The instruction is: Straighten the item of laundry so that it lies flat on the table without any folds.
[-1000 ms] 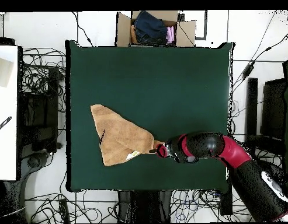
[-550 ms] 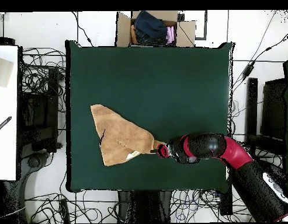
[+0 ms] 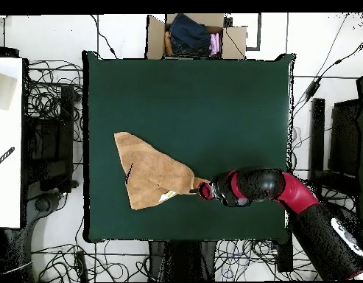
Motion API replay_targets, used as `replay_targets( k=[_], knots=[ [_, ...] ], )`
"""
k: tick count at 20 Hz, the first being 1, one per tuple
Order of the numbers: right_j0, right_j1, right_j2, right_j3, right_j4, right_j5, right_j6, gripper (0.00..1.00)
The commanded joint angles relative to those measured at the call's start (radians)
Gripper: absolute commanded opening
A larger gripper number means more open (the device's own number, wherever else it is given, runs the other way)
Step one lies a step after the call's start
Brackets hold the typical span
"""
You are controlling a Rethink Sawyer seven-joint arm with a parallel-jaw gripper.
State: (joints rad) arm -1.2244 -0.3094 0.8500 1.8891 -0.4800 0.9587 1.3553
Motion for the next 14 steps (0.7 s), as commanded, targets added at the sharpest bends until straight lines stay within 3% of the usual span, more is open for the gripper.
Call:
replay_targets(
  k=[1, 14],
  knots=[
    [0.007, 0.020, -0.074, -0.026, -0.063, -0.056, -0.049, 1.00],
    [-0.004, 0.036, -0.083, -0.007, -0.098, -0.098, -0.053, 1.00]
  ],
)
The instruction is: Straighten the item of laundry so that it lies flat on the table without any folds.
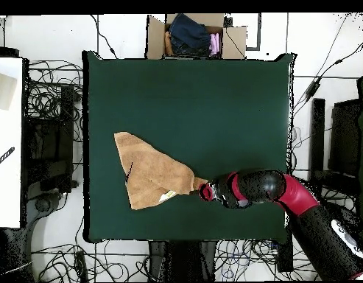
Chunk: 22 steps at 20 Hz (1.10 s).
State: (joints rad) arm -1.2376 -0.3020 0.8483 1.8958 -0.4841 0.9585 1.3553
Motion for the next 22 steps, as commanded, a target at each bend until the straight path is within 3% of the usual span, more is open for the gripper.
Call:
replay_targets(
  k=[1, 22],
  knots=[
    [0.009, 0.031, -0.081, -0.016, -0.095, -0.098, -0.053, 1.00],
    [0.008, 0.055, -0.076, -0.035, -0.115, -0.098, -0.045, 1.00]
  ],
)
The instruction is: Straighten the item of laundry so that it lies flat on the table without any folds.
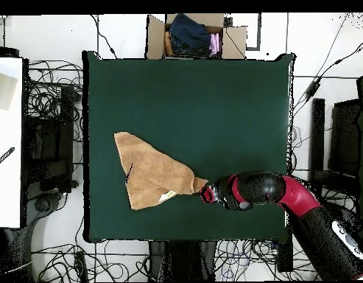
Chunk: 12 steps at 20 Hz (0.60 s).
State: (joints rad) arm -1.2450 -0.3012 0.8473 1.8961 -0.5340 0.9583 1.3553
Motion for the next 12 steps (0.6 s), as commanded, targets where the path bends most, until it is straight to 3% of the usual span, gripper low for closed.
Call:
replay_targets(
  k=[1, 12],
  knots=[
    [0.016, 0.058, -0.076, -0.037, -0.067, -0.102, -0.044, 1.00],
    [0.017, 0.074, -0.083, -0.033, -0.073, -0.126, -0.043, 1.00]
  ],
)
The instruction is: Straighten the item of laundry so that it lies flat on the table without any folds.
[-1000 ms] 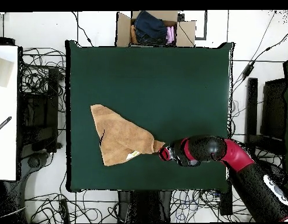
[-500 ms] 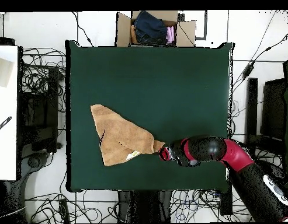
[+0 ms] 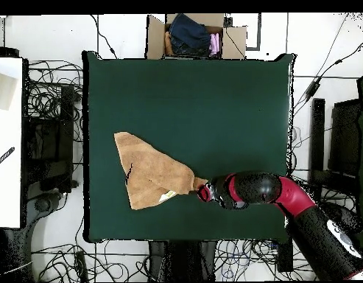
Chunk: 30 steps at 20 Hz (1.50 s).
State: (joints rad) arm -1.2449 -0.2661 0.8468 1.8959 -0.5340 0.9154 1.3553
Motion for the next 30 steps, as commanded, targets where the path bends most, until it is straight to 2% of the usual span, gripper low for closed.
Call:
replay_targets(
  k=[1, 20, 30],
  knots=[
    [0.017, 0.042, -0.084, -0.033, -0.074, -0.086, -0.043, 1.00],
    [0.036, 0.017, -0.093, 0.018, -0.084, -0.155, 0.007, 1.00],
    [0.048, 0.023, -0.105, 0.006, -0.069, -0.148, 0.001, 1.00]
  ],
)
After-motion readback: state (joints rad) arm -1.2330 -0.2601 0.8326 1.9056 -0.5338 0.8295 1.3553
